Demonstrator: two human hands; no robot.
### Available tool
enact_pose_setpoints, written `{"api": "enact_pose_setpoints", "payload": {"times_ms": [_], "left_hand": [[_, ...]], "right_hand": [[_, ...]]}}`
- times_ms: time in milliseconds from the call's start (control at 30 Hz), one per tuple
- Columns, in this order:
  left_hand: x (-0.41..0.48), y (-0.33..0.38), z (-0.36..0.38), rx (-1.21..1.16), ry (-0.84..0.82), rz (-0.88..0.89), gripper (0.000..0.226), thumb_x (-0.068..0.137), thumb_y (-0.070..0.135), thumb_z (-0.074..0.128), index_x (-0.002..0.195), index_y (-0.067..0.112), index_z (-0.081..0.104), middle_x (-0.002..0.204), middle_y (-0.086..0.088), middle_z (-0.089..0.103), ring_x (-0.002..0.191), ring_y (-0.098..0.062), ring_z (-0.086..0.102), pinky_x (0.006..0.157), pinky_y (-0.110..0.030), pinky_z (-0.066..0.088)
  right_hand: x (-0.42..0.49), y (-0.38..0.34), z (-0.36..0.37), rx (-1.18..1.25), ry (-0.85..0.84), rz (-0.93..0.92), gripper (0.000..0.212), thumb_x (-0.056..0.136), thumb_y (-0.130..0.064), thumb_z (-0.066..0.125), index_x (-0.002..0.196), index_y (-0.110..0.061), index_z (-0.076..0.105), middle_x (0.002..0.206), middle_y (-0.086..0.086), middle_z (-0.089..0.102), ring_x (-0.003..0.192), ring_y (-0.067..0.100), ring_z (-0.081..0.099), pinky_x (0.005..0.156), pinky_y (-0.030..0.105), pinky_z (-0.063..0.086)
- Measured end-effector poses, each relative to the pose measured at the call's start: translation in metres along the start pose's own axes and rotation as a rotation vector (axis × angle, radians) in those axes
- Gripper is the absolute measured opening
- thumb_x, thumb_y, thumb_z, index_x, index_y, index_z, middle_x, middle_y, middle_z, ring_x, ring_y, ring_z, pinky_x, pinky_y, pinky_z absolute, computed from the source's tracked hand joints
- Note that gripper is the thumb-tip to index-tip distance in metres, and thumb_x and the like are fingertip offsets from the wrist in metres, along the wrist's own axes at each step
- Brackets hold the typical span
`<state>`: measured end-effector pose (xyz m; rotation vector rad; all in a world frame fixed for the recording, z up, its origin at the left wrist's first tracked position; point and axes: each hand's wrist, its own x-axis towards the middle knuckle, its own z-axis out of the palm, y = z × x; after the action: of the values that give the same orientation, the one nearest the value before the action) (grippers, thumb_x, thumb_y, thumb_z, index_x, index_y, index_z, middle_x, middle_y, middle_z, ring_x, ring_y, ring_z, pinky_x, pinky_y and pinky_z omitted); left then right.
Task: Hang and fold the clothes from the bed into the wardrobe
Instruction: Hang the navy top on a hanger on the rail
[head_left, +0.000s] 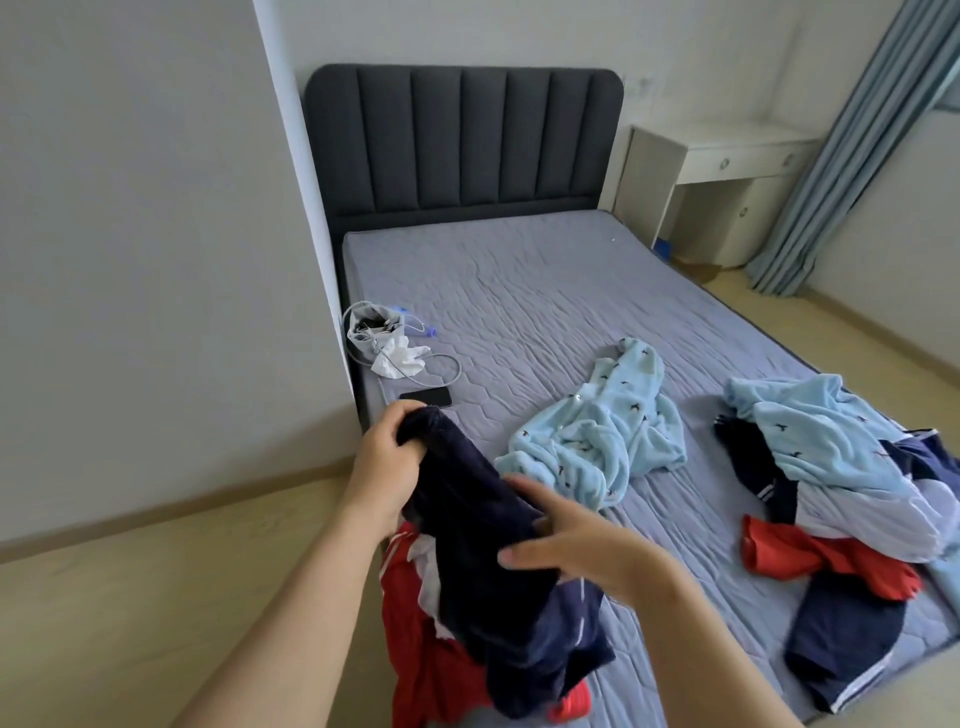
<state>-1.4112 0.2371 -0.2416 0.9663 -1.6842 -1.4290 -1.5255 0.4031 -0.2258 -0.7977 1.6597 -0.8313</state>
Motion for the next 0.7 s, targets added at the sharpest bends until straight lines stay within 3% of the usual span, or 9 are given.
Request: {"api": "enact_pose_setpoints", "payload": {"times_ms": [67, 133, 233, 300, 400, 467, 567, 633, 700], "left_hand": [[-0.001, 0.009, 0.003, -0.125, 0.099, 0.015, 0.046, 0.079, -0.018, 0.041, 0.078, 0.025, 0.057, 0.079, 0.006, 0.064, 0.076, -0.01, 0.058, 0.072, -0.021, 0.048], [-0.006, 0.016, 0.003, -0.302, 0.104, -0.027, 0.045, 0.081, -0.019, 0.038, 0.081, 0.023, 0.055, 0.078, -0.001, 0.068, 0.076, -0.018, 0.063, 0.072, -0.03, 0.052], [-0.02, 0.024, 0.002, -0.573, -0.186, -0.13, 0.038, 0.082, -0.015, 0.047, 0.078, 0.021, 0.058, 0.072, -0.006, 0.069, 0.07, -0.021, 0.068, 0.066, -0.031, 0.056], [-0.029, 0.03, 0.004, -0.729, -0.472, -0.165, 0.023, 0.069, -0.004, 0.069, 0.07, 0.018, 0.063, 0.068, -0.01, 0.066, 0.069, -0.025, 0.067, 0.068, -0.034, 0.055], [-0.033, 0.036, 0.0, -0.711, -0.718, -0.2, 0.016, 0.058, 0.004, 0.077, 0.066, 0.013, 0.065, 0.062, -0.012, 0.064, 0.063, -0.024, 0.065, 0.062, -0.028, 0.054], [-0.031, 0.036, -0.006, -0.643, -0.632, -0.264, 0.012, 0.064, 0.001, 0.062, 0.065, 0.013, 0.065, 0.062, -0.012, 0.064, 0.061, -0.022, 0.066, 0.057, -0.024, 0.052], [-0.024, 0.027, -0.011, -0.586, -0.403, -0.331, 0.02, 0.074, -0.005, 0.046, 0.071, 0.01, 0.06, 0.078, -0.01, 0.068, 0.077, -0.021, 0.063, 0.069, -0.029, 0.048], [-0.024, 0.018, -0.012, -0.43, -0.316, -0.373, 0.018, 0.089, 0.013, 0.045, 0.078, 0.016, 0.06, 0.095, -0.003, 0.067, 0.089, -0.015, 0.061, 0.081, -0.036, 0.045], [-0.026, 0.015, -0.009, -0.194, -0.395, -0.396, 0.016, 0.089, 0.039, 0.049, 0.094, 0.027, 0.059, 0.106, 0.006, 0.062, 0.099, -0.011, 0.059, 0.084, -0.035, 0.044]], "right_hand": [[-0.005, -0.003, -0.003, 0.049, -0.143, 0.008, 0.05, 0.083, -0.021, 0.066, 0.12, -0.047, 0.047, 0.101, -0.001, 0.069, 0.087, 0.019, 0.066, 0.083, 0.031, 0.054], [-0.004, -0.007, -0.012, 0.105, -0.043, -0.041, 0.042, 0.086, -0.022, 0.063, 0.12, -0.043, 0.05, 0.097, -0.006, 0.071, 0.082, 0.012, 0.064, 0.087, 0.032, 0.053], [0.008, -0.008, -0.02, 0.029, 0.304, -0.116, 0.066, 0.083, -0.008, 0.065, 0.136, -0.037, 0.04, 0.122, -0.009, 0.055, 0.104, 0.012, 0.056, 0.089, 0.029, 0.048], [0.014, -0.01, -0.01, -0.121, 0.364, -0.181, 0.082, 0.078, -0.001, 0.068, 0.142, -0.034, 0.03, 0.135, -0.004, 0.038, 0.123, 0.018, 0.043, 0.102, 0.035, 0.041], [0.023, -0.005, 0.006, -0.382, 0.256, -0.305, 0.052, 0.077, -0.006, 0.069, 0.125, -0.018, 0.054, 0.118, -0.003, 0.056, 0.112, 0.008, 0.051, 0.099, 0.027, 0.041], [0.022, 0.001, 0.015, -0.269, 0.238, -0.342, 0.024, 0.08, -0.003, 0.061, 0.101, -0.014, 0.064, 0.088, -0.013, 0.062, 0.084, -0.005, 0.058, 0.078, 0.014, 0.046], [0.025, 0.013, 0.016, 0.041, 0.522, -0.28, 0.033, 0.077, 0.006, 0.054, 0.088, -0.024, 0.061, 0.084, -0.007, 0.068, 0.08, 0.006, 0.061, 0.071, 0.021, 0.05], [0.028, 0.016, 0.016, 0.035, 0.671, -0.252, 0.035, 0.076, 0.01, 0.043, 0.078, -0.023, 0.053, 0.078, -0.004, 0.062, 0.073, 0.009, 0.055, 0.064, 0.019, 0.045], [0.031, 0.013, 0.02, -0.028, 0.722, -0.273, 0.041, 0.074, 0.013, 0.037, 0.074, -0.027, 0.049, 0.074, -0.005, 0.057, 0.074, 0.011, 0.05, 0.065, 0.021, 0.04]]}}
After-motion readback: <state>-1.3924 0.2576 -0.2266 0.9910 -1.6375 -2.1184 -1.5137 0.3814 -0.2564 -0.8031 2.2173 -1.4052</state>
